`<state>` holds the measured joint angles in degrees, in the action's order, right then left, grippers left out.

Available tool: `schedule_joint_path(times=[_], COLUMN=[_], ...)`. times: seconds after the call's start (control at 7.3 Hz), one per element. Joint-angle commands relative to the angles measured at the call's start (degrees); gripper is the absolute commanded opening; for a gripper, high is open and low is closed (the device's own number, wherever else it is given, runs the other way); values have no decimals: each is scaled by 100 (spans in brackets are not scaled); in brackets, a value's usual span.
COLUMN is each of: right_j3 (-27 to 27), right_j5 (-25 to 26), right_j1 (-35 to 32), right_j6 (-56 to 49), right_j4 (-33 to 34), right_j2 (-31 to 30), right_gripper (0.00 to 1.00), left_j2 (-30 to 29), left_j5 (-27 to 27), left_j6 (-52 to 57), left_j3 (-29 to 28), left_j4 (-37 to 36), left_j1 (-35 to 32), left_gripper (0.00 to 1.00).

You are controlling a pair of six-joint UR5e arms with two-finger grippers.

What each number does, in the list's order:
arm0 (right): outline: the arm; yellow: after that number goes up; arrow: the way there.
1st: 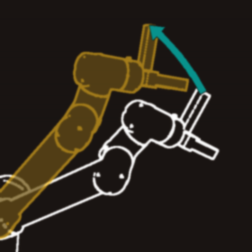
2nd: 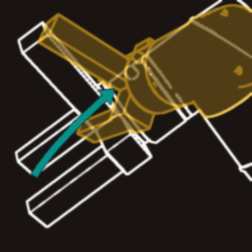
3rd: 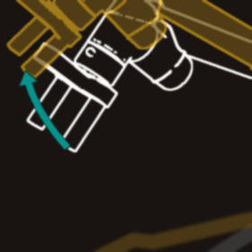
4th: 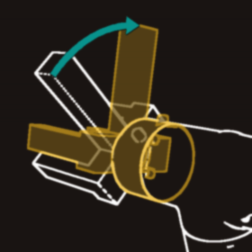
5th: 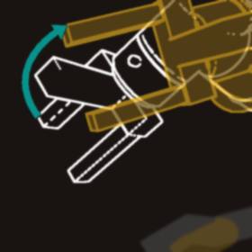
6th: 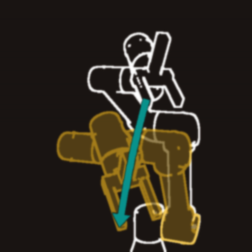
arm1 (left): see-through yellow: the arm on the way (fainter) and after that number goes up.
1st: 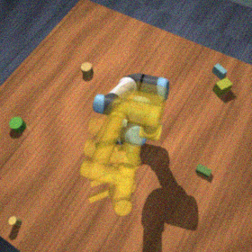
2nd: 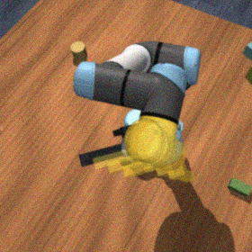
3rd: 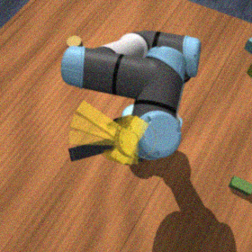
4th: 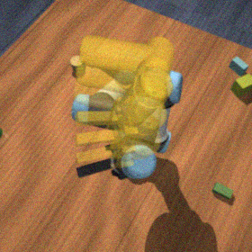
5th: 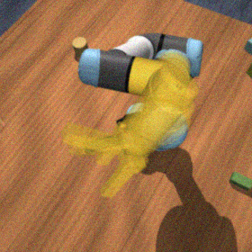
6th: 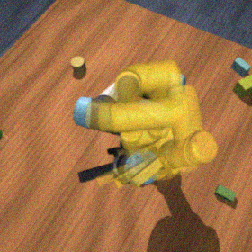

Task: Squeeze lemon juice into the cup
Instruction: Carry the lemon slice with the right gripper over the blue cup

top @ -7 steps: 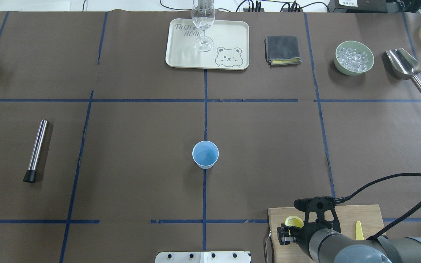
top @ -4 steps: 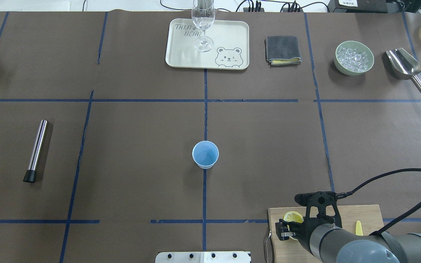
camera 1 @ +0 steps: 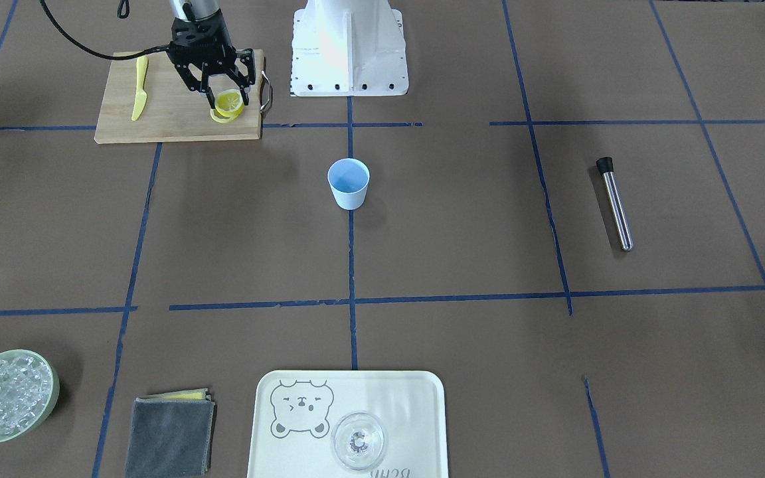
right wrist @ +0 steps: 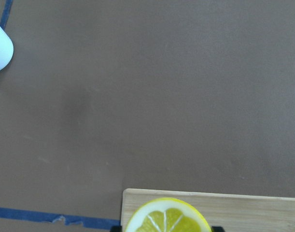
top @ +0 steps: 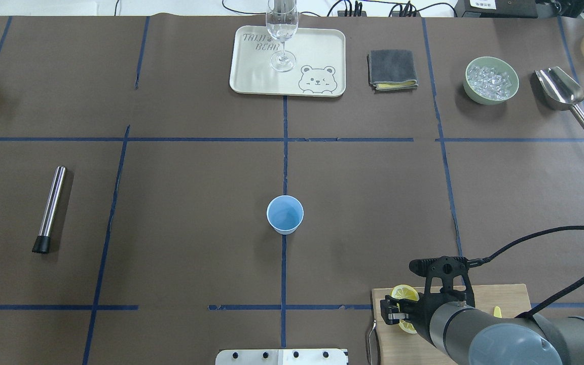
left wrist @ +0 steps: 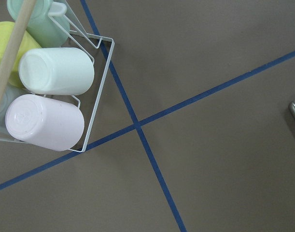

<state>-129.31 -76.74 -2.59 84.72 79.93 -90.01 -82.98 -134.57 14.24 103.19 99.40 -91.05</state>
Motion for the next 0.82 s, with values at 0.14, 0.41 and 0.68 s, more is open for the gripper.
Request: schedule_joint_path(times=[0.14, 0.41, 0.68], right_j3=[28, 55, 90], right_j5=[-112, -191, -315], right_j1=[-101, -241, -444], right_j6=[-17, -78, -149], right_j4=[5, 597, 1592], right_j2=[150, 709, 1668], right_gripper=[66, 66, 66], left_j2=[1, 1, 1], left_j5=[1, 1, -8], left_j6=[0, 0, 0], left_j3=[0, 0, 0], left_j4=[0, 0, 0], left_j1=[0, 0, 0], left_gripper=[100, 100, 100])
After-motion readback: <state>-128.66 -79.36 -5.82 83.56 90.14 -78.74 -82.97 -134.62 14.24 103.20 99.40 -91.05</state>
